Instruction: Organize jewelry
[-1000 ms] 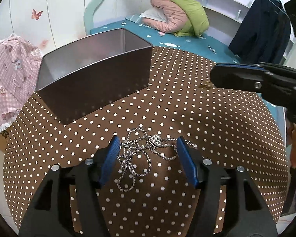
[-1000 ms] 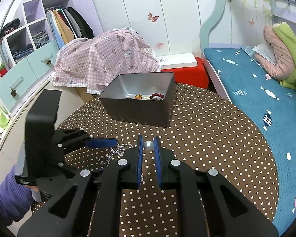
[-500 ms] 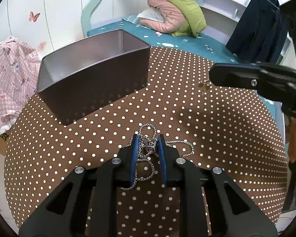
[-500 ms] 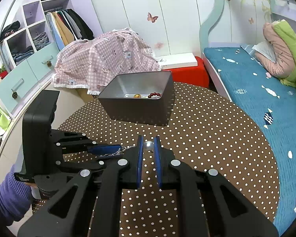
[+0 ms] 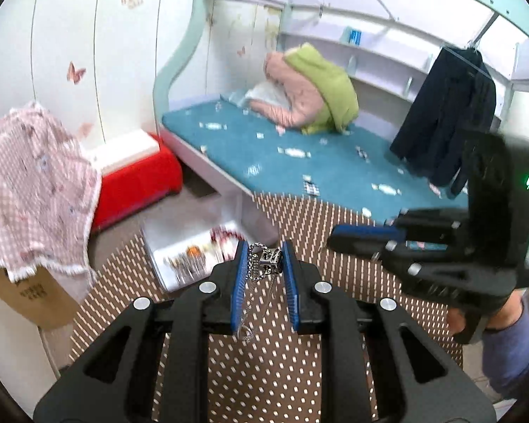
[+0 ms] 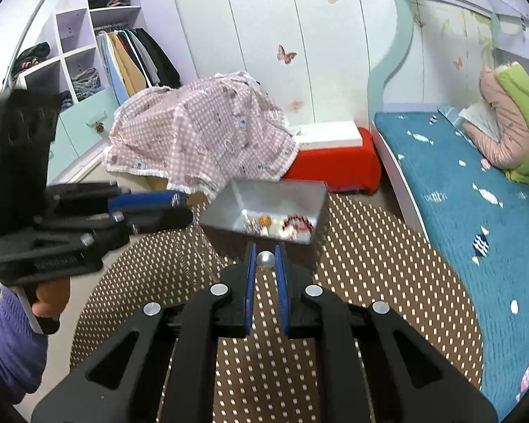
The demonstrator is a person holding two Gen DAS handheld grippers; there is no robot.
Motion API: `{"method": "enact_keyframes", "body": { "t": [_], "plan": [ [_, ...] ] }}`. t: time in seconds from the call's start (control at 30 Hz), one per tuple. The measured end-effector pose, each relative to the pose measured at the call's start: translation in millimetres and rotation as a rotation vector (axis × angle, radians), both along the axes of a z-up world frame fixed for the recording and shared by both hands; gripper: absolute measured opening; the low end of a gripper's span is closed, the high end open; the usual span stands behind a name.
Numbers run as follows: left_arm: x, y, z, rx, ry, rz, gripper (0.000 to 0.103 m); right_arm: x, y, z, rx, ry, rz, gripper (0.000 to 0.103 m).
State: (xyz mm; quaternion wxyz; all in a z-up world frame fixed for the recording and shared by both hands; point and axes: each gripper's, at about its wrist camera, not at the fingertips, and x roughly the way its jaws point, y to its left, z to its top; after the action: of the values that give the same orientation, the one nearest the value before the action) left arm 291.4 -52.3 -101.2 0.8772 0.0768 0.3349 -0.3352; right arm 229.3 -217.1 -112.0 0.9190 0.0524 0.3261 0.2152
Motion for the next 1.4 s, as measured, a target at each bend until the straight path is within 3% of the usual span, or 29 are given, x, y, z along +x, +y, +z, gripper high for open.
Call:
{"method": "enact_keyframes", "body": {
  "t": [0.2,0.47,0.57,0.83,0.97,1.13,1.2,1.4],
  "plan": [
    [17.4,-3.0,51.7,-0.052,-0.074,0.012,0.019,19.4,6.7,23.5,0.007,-0.044,0.006,0.01],
    [52.5,5.2,75.2,-0.107,-0.076,0.048,0.02,42.9,9.5,32.1,0.023,-0.056,0.007,0.01],
    [64.3,5.8,63.1,-0.09,-0.041,0.065,0.02,51.1,10.2,25.1,0.029,-0.037,0.01,0.01],
    [106.7,-3.9,-16.4,0.028,0.147,0.124,0.02,75.8,19.5,-0.3,0.02,0.042,0.015,0.01],
    [112.0,-4.8,-40.4,0.065,0.19,0.136,0.021,85.7,24.8,-14.7,0.017,0.083,0.016,0.01],
    [112.2,-5.5,-53.0,0.086,0.196,0.16,0.037,95.7,29.8,-27.5,0.016,0.122,0.02,0.01],
    [112.6,-2.7,-52.7,0.084,0.183,0.173,0.055,100.0,32.7,-30.9,0.009,0.132,0.018,0.01],
    [109.0,1.4,-48.0,0.081,0.166,0.184,0.056,104.5,33.7,-37.2,0.02,0.153,0.012,0.01]
  ]
}}
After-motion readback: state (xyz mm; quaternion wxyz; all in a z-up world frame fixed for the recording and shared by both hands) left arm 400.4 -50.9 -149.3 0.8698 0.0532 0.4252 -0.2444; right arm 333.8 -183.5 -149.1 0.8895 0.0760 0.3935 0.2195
